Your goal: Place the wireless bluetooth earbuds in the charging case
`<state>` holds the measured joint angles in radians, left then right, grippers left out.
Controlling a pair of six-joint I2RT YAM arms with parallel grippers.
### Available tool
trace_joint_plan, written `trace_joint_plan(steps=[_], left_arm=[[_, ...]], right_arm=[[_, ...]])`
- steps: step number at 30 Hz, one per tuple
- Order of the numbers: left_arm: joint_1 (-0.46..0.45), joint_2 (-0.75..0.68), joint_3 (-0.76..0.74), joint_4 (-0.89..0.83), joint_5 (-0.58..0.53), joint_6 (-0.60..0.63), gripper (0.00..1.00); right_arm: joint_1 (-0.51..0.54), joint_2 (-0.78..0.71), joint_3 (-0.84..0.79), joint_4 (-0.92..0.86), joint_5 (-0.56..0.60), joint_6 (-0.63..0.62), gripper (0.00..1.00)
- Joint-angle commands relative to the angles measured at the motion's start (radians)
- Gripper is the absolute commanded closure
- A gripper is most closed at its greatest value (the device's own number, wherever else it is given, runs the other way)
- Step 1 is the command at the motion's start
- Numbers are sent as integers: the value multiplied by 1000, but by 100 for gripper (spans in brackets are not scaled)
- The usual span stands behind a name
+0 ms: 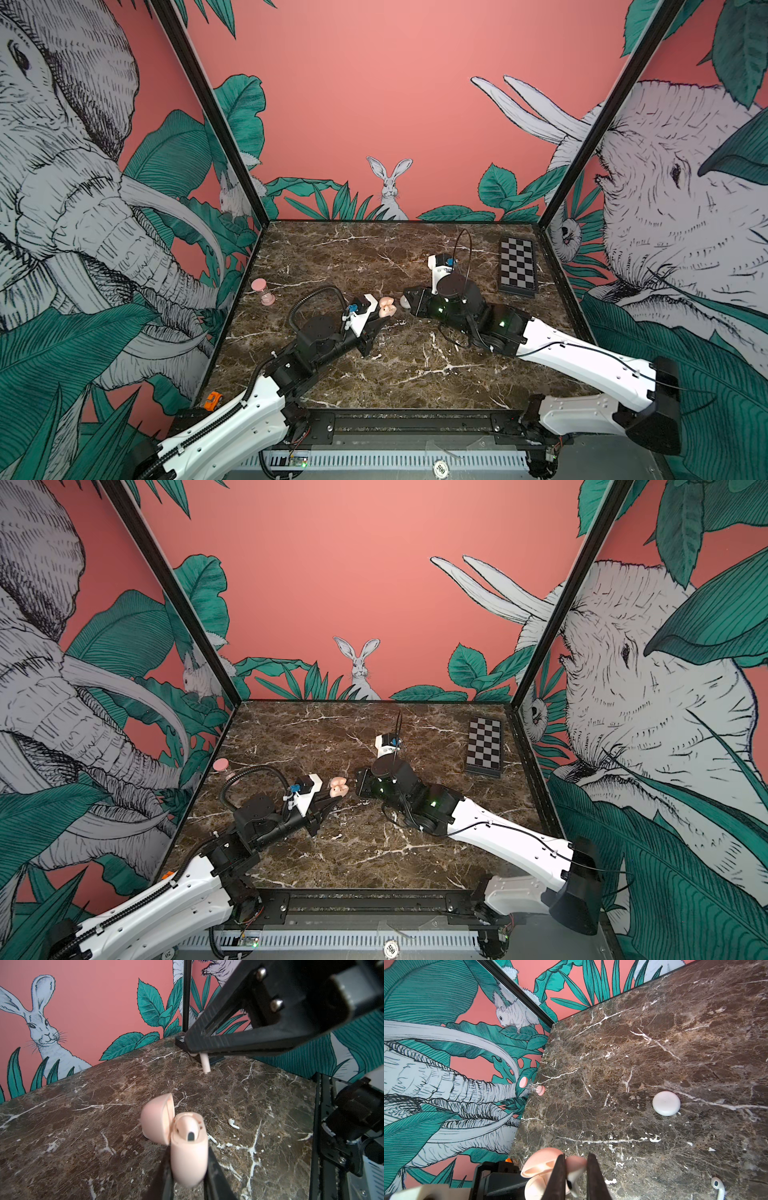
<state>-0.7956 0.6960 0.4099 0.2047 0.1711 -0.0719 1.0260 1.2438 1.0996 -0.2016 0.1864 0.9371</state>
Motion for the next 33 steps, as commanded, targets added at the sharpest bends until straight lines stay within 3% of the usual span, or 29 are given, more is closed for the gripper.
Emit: trace_joint_plan(steps=[1,6,11,33], left_arm=[[3,12,-9,101,-12,-43,100],[4,29,-54,227,-68,-75,100],[3,62,-70,281,-34,-98,100],[4,51,-121,372,8,-121,100]], right_arm=[[10,-24,-3,37,15,-16,87],[16,-21,3,49,7,-24,88],[23,-12,5,68,7,-29,88],[51,63,42,107,9,-42,88]])
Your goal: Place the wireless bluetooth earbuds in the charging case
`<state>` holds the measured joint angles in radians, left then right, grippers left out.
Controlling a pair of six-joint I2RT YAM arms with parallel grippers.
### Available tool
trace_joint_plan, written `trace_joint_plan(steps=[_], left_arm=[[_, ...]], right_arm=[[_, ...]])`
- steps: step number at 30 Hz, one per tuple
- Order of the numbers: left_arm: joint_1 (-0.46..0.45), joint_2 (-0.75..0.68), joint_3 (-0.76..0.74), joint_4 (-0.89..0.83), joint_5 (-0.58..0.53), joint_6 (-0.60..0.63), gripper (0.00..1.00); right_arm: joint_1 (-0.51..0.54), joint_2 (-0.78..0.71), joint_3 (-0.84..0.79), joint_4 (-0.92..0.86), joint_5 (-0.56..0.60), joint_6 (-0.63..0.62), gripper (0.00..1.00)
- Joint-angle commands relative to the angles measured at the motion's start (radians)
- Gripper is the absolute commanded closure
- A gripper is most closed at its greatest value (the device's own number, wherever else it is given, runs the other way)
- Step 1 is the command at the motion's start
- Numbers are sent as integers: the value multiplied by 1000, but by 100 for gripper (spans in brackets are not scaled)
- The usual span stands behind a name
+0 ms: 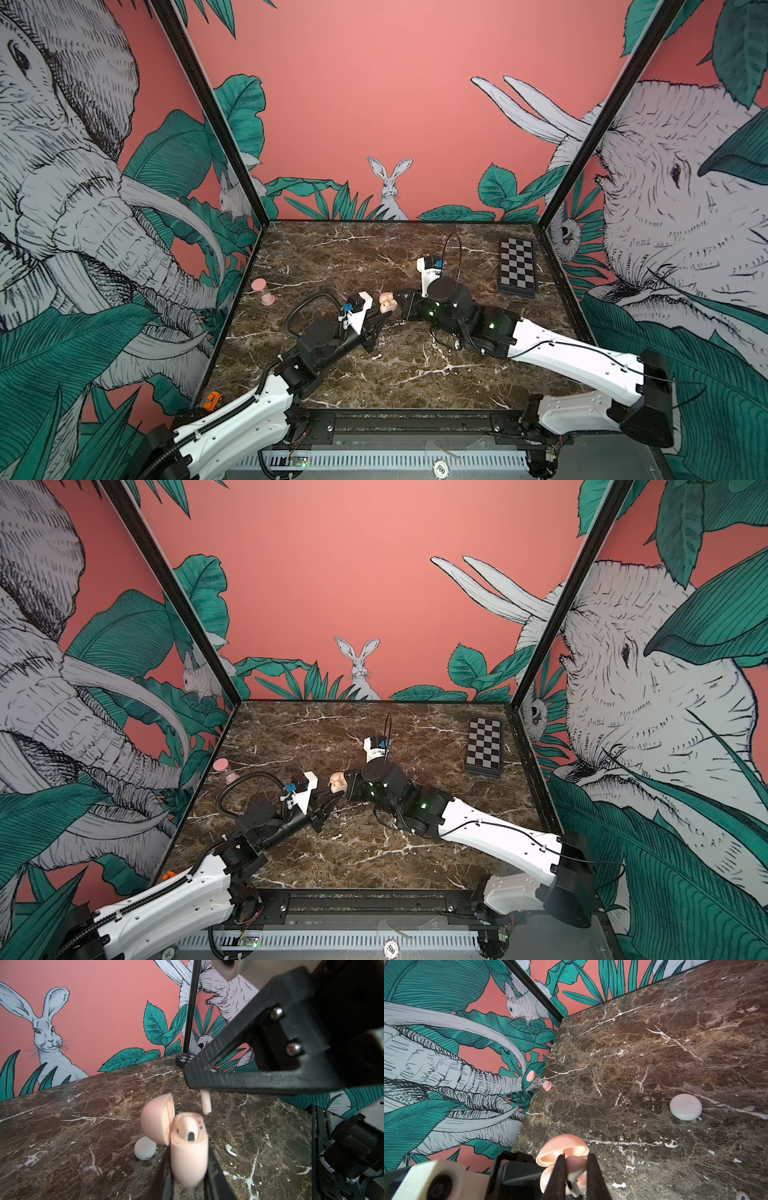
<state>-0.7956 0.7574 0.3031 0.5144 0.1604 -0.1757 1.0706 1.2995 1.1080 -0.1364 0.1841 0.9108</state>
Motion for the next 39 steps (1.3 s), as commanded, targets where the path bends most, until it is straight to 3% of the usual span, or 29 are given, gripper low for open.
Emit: trace_joint_plan(steps=[1,39], left_arm=[[3,-12,-16,70,22,-19,100],[3,-40,-30,106,2,3,100]], right_arm=[[7,8,34,44,10,-16,88],[42,16,9,50,15,12,86]])
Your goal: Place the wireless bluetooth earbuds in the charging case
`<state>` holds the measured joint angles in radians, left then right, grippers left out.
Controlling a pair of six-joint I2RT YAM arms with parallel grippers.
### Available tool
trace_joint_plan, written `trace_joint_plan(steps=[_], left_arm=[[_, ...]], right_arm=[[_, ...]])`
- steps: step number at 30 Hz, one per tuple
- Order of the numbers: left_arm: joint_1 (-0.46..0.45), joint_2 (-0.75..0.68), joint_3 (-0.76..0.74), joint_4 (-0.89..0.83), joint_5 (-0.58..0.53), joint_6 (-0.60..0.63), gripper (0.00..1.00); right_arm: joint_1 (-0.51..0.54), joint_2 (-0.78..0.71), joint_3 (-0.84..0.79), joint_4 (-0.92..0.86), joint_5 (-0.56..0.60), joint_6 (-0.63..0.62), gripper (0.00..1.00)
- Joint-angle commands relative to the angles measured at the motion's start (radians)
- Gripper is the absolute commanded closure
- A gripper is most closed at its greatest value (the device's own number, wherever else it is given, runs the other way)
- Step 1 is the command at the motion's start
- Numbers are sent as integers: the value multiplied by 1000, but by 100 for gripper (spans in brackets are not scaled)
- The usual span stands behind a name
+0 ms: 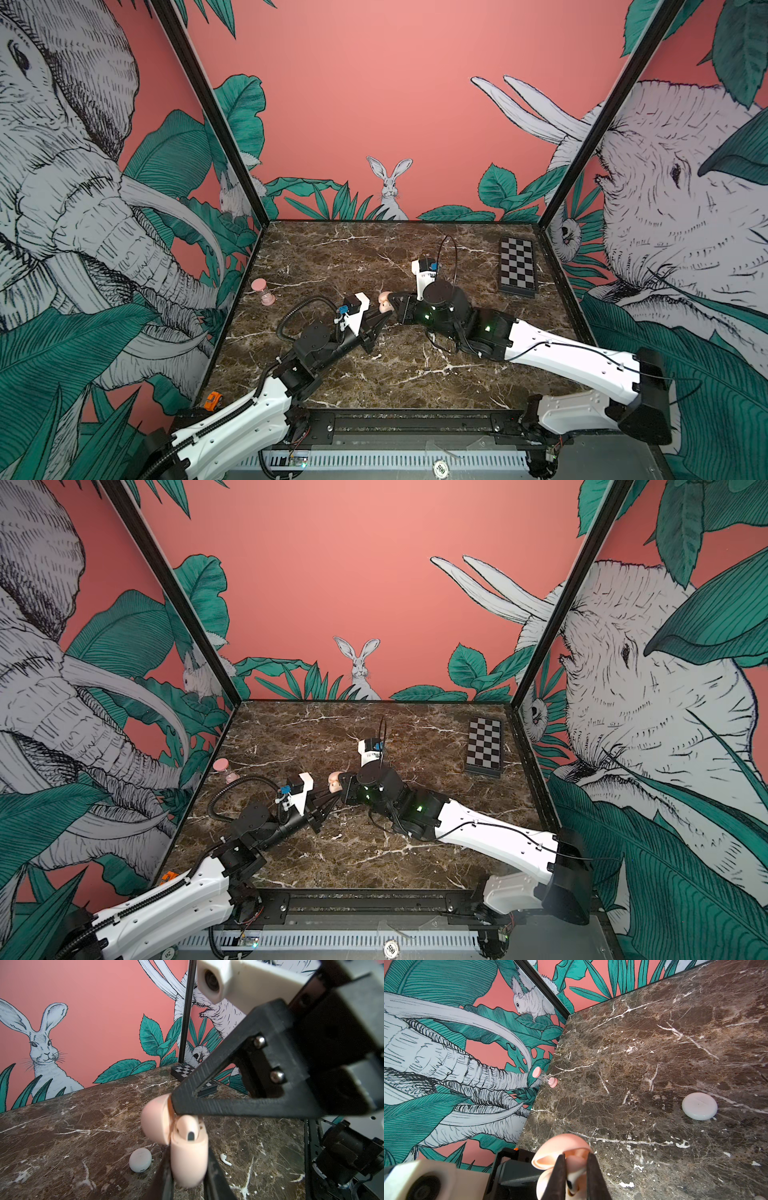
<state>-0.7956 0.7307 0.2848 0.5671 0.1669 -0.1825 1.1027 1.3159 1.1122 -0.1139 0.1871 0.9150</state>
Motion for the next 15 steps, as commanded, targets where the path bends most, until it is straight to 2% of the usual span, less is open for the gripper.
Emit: trace_joint_plan(steps=[1,15], left_arm=[[4,-14,-12,54,-4,12,100],[3,-14,-12,51,-12,12,100]], right_arm=[[12,-2,3,28,12,8,86],[16,-12,-6,35,8,7,80]])
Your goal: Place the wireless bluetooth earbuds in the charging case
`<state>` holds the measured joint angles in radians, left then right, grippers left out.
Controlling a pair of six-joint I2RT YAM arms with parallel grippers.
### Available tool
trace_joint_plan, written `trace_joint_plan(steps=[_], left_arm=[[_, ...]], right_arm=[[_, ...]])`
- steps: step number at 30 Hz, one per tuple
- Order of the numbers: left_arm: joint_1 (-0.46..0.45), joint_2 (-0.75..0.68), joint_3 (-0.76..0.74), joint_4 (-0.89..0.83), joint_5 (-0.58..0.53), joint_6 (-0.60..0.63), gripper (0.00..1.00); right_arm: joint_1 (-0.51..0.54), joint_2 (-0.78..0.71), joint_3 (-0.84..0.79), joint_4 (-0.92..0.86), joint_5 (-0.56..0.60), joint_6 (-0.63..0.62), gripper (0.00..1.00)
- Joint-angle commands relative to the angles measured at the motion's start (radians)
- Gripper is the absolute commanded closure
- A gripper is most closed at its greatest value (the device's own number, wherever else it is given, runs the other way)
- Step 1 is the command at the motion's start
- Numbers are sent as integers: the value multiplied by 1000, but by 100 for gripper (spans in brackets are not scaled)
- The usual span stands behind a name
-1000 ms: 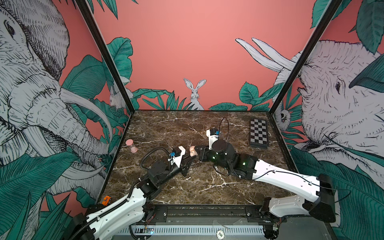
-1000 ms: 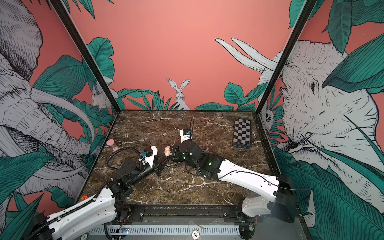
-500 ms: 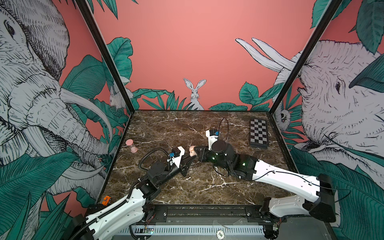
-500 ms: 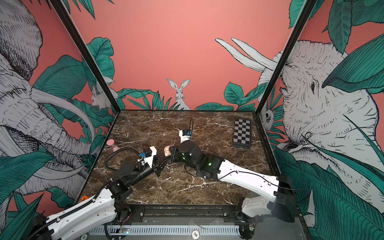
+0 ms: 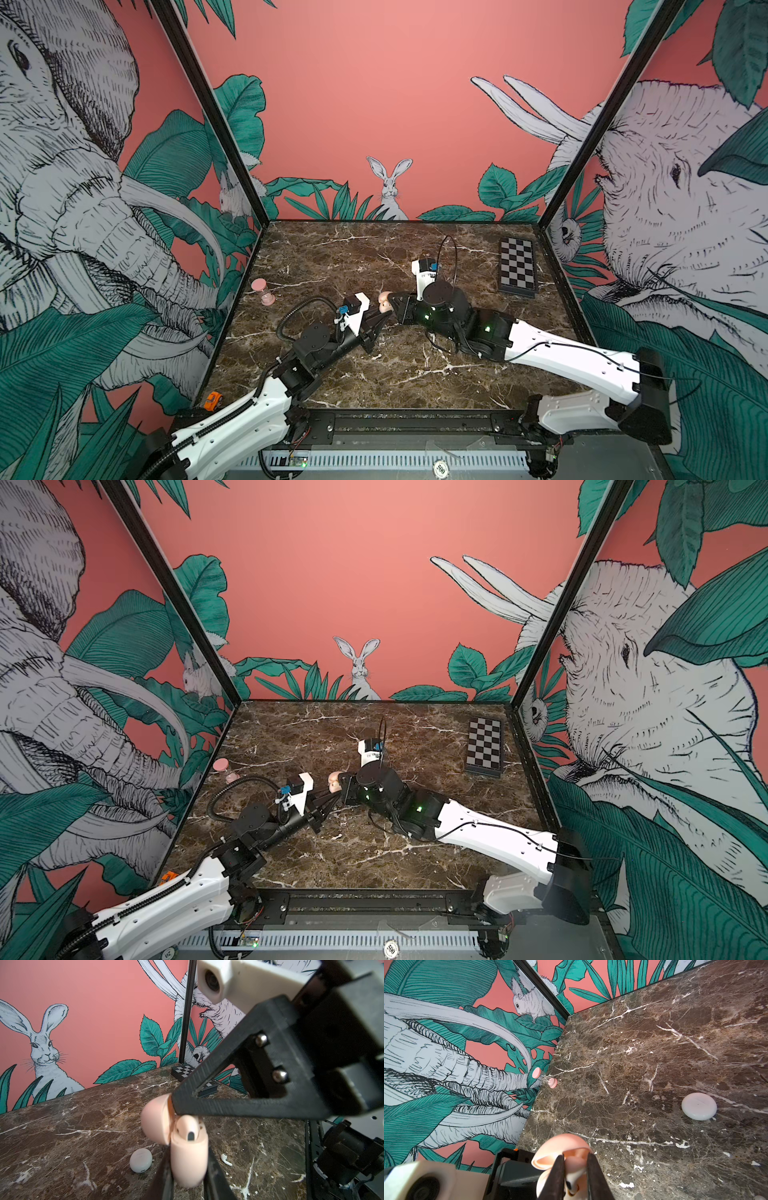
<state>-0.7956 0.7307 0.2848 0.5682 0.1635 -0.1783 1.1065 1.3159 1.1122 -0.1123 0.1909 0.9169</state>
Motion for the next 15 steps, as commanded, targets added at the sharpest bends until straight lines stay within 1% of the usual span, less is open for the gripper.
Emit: trace_joint_plan(steps=[1,15], left_arm=[[4,-15,-11,50,-8,9,100],[4,-19,-9,48,-9,13,100]], right_arm=[[12,-13,-6,35,5,5,80],[13,-22,-7,32,5,5,78]])
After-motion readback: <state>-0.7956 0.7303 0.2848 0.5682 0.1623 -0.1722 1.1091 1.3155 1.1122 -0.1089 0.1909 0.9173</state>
